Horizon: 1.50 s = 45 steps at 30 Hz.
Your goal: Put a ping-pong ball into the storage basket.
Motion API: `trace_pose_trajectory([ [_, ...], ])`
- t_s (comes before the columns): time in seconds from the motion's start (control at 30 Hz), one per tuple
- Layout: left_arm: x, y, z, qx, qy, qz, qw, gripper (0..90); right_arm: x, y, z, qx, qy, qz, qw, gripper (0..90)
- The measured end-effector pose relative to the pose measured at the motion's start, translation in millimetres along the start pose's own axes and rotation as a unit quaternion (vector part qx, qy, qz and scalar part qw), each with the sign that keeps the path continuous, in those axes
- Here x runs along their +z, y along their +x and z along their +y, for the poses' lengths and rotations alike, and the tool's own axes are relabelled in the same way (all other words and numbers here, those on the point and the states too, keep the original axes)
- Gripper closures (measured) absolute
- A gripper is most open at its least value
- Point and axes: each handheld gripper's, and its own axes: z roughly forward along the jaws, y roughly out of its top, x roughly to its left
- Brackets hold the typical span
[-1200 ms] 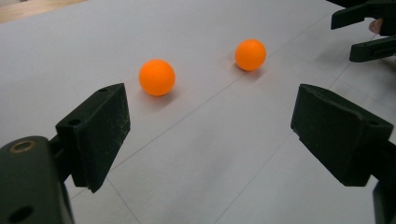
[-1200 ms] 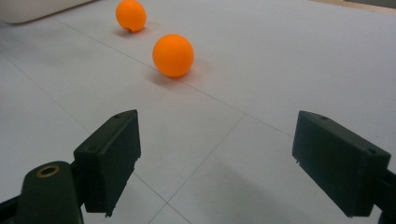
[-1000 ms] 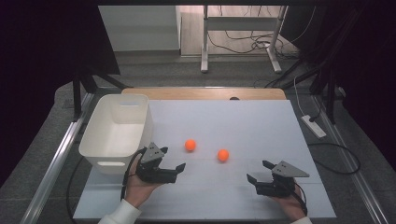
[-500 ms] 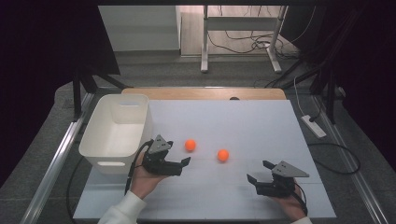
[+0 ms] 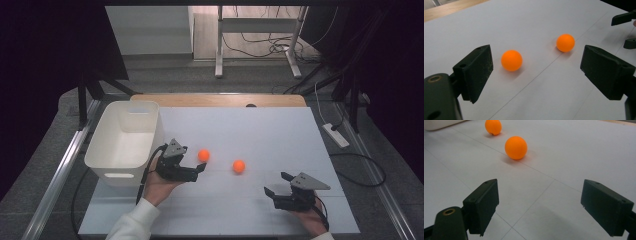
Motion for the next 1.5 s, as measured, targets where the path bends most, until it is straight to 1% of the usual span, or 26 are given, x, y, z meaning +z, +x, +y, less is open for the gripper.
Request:
trace_pose_trajectory([
  [0.13, 3.6, 3.5, 2.7, -0.004, 0.005, 0.002, 1.0, 12.2, 0.1, -0.2, -0.1, -0.001, 0.001, 0.0, 1.0, 15.1],
  [0.2, 4.8, 4.1, 4.0, -0.003, 0.007, 0.003, 1.0, 12.1, 0.2, -0.3, -0.2, -0.001, 0.0, 0.0, 1.0, 15.1],
  [0.27, 7.8, 5.1, 7.1, 0.004, 0.013, 0.008, 0.9999, 11.9, 0.3, -0.3, -0.5, -0.002, 0.001, 0.0, 1.0, 15.0],
  [0.33, 9.8, 6.7, 9.4, 0.004, 0.017, 0.011, 0.9998, 11.7, 0.3, -0.4, -0.5, -0.001, 0.002, -0.001, 1.0, 15.0],
  [0.47, 13.5, 9.4, 11.7, 0.002, 0.018, 0.013, 0.9997, 11.8, -0.1, -0.7, -0.5, 0.001, -0.001, 0.0, 1.0, 15.0],
  [0.57, 19.3, 12.8, 14.1, -0.002, 0.023, 0.013, 0.9996, 12.2, 0.1, -1.2, -0.4, 0.002, -0.001, -0.001, 1.0, 15.0],
  [0.73, 28.6, 13.1, 17.9, 0.006, 0.033, 0.019, 0.9992, 12.9, 0.1, -1.5, -0.6, 0.001, -0.001, -0.001, 1.0, 15.0],
  [0.83, 33.4, 15.7, 18.2, 0.0, 0.037, 0.016, 0.9992, 13.4, -0.1, -1.4, -0.7, 0.001, -0.001, 0.0, 1.0, 15.0],
  [0.97, 39.7, 18.2, 18.3, -0.002, 0.047, 0.015, 0.9988, 13.6, -0.1, -1.5, -0.7, 0.001, -0.001, 0.0, 1.0, 15.0],
  [1.03, 42.6, 21.2, 18.2, -0.014, 0.047, 0.011, 0.9987, 13.6, -0.1, -1.3, -0.6, 0.001, -0.001, 0.0, 1.0, 15.0],
  [1.07, 42.6, 21.2, 18.2, -0.014, 0.047, 0.011, 0.9987, 13.7, -0.1, -1.2, -0.6, 0.001, -0.001, 0.0, 1.0, 15.0],
  [1.1, 44.1, 23.5, 18.1, -0.021, 0.046, 0.01, 0.9987, 13.8, -0.1, -1.2, -0.6, 0.001, -0.001, 0.0, 1.0, 14.9],
  [1.23, 50.4, 28.9, 16.8, -0.032, 0.053, 0.006, 0.998, 13.8, 0.1, -1.4, -0.7, 0.0, -0.001, 0.001, 1.0, 14.9],
  [1.33, 53.8, 29.7, 16.7, -0.033, 0.058, 0.006, 0.9977, 13.7, 0.3, -1.5, -0.8, 0.0, 0.0, 0.001, 1.0, 14.9],
  [1.4, 59.4, 30.2, 16.9, -0.032, 0.067, 0.007, 0.9972, 13.7, 0.4, -1.7, -0.8, 0.001, 0.0, 0.001, 1.0, 14.9],
  [1.5, 66.5, 31.7, 16.3, -0.036, 0.076, 0.009, 0.9964, 13.7, -0.3, -1.6, -0.9, 0.0, -0.001, 0.001, 1.0, 14.9],
])
